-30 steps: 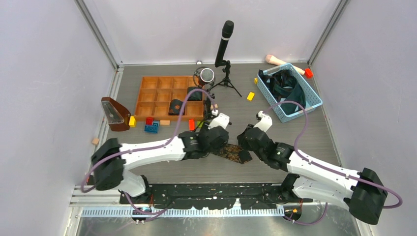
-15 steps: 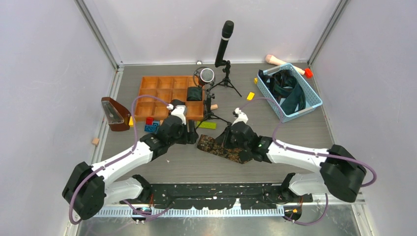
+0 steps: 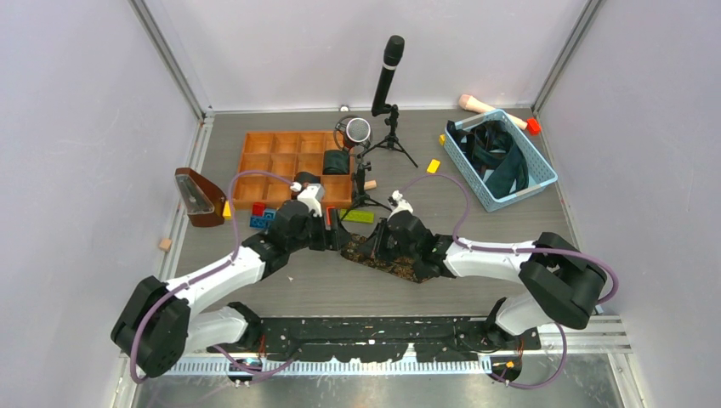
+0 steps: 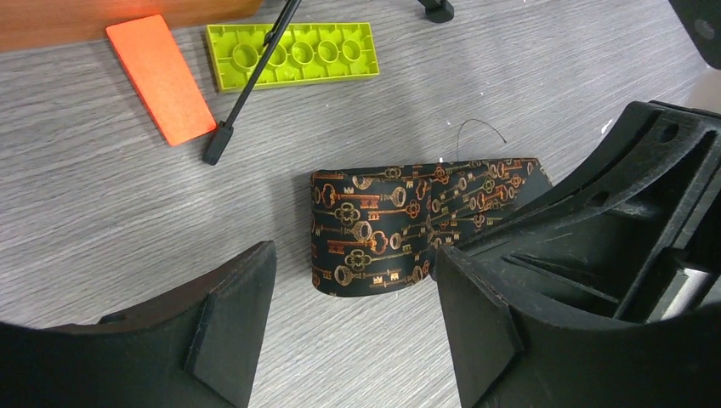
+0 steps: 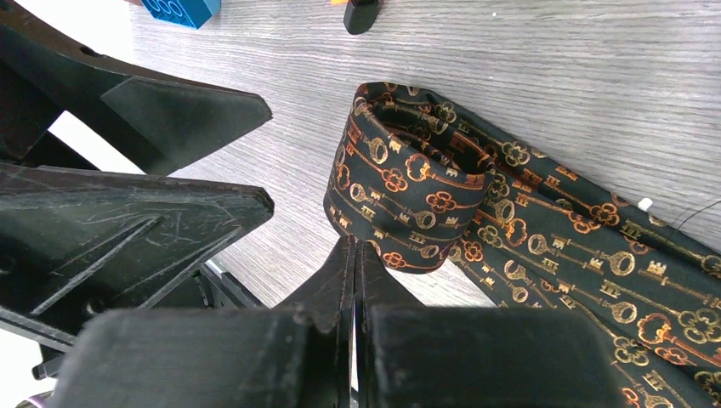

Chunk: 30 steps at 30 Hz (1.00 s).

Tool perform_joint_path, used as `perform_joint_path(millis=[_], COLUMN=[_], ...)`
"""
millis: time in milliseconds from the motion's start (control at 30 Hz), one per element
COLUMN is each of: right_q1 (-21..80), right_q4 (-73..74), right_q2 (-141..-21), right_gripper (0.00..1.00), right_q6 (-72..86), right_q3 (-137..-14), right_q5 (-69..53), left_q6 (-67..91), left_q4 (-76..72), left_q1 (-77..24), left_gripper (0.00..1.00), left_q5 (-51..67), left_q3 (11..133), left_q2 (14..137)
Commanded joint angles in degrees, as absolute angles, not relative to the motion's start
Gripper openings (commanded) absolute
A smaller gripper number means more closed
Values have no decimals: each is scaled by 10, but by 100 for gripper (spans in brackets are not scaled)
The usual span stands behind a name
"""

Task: Roll the ties
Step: Roll the tie at the center of the board.

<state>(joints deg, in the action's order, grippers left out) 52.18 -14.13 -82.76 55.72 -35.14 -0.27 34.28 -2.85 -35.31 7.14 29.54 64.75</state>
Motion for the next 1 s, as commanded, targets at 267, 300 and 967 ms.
perform_joint_path(millis=[267, 300, 967], right_q1=[524, 525, 525], right_q4=[-108, -105, -60], right_q2=[-823, -824, -800], right_gripper=[0, 0, 0], right_q6=[565, 565, 561], right_q3=[-366, -367, -361], right_q5=[45, 47, 77], left_q6=[352, 353, 351], left_q4=[-93, -98, -135], left_q1=[-349, -349, -349], left_gripper=[71, 71, 72], left_q5=[105, 109, 128], left_q3=[299, 299, 299], left_q2=[712, 718, 764])
